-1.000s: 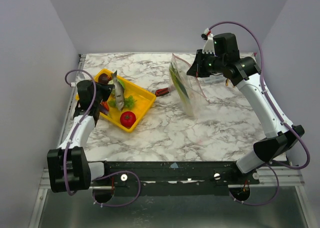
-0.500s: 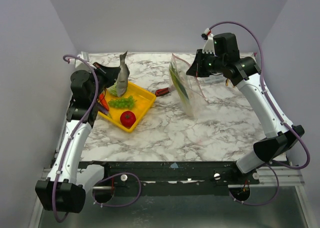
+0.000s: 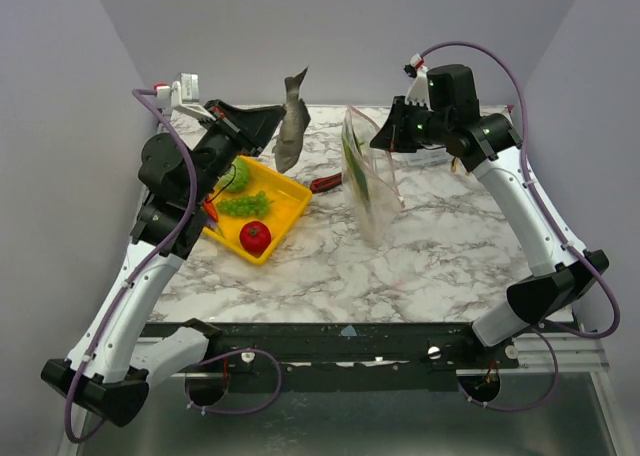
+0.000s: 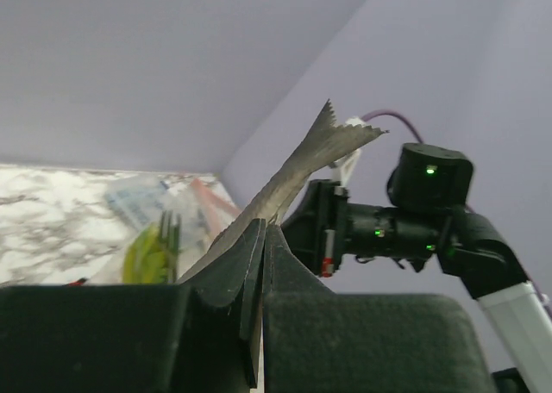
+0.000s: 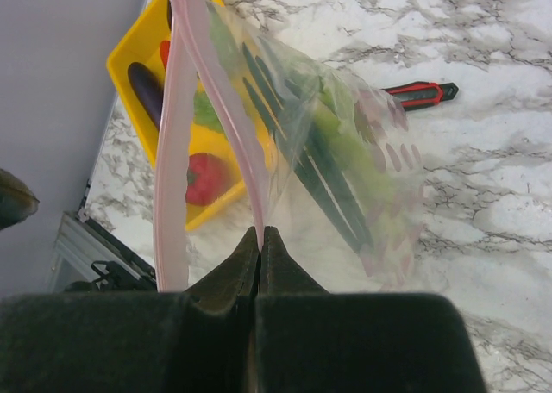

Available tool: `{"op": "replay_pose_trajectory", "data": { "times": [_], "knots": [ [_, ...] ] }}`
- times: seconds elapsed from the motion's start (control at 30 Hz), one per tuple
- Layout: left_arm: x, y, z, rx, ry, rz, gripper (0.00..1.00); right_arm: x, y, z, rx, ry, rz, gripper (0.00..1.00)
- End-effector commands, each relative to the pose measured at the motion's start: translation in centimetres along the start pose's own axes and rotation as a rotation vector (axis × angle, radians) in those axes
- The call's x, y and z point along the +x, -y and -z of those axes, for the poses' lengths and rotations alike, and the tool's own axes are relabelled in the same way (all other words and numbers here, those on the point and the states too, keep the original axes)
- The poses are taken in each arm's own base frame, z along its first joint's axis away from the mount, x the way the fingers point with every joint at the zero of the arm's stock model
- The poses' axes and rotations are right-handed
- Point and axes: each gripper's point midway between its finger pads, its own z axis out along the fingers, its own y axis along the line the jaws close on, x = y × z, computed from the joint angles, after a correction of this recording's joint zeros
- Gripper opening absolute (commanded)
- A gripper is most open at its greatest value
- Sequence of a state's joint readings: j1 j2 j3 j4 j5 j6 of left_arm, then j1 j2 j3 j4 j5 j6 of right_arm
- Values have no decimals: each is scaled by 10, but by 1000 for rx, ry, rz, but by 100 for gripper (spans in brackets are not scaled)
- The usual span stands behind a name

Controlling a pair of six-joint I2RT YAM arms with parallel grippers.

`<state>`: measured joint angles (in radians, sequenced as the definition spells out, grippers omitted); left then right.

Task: Place the food in the zip-top bag and seal the zipper
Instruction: Place the fake fish in the zipper food storage bag.

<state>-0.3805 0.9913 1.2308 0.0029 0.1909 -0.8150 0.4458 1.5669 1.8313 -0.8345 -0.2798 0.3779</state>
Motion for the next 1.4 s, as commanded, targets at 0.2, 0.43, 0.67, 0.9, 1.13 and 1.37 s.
{"op": "replay_pose_trajectory", "data": {
  "times": [0.2, 0.43, 0.67, 0.9, 1.13, 1.37],
  "knots": [
    [-30, 93, -42, 302, 145, 119, 0, -8, -15, 4, -59, 36, -30, 0],
    [-23, 111, -73, 348, 152, 185, 0, -8, -17, 4, -64, 35, -37, 0],
    [-6, 115, -100, 372, 141, 246, 0, -8, -15, 5, -52, 35, -36, 0],
    [21, 97, -111, 349, 119, 270, 0, -9, -15, 10, -46, 46, -49, 0],
    [42, 72, -105, 311, 123, 292, 0, -15, -26, 12, -95, 72, -96, 0],
    [46, 66, -102, 284, 128, 287, 0, -16, -31, 9, -118, 70, -115, 0]
  ]
}}
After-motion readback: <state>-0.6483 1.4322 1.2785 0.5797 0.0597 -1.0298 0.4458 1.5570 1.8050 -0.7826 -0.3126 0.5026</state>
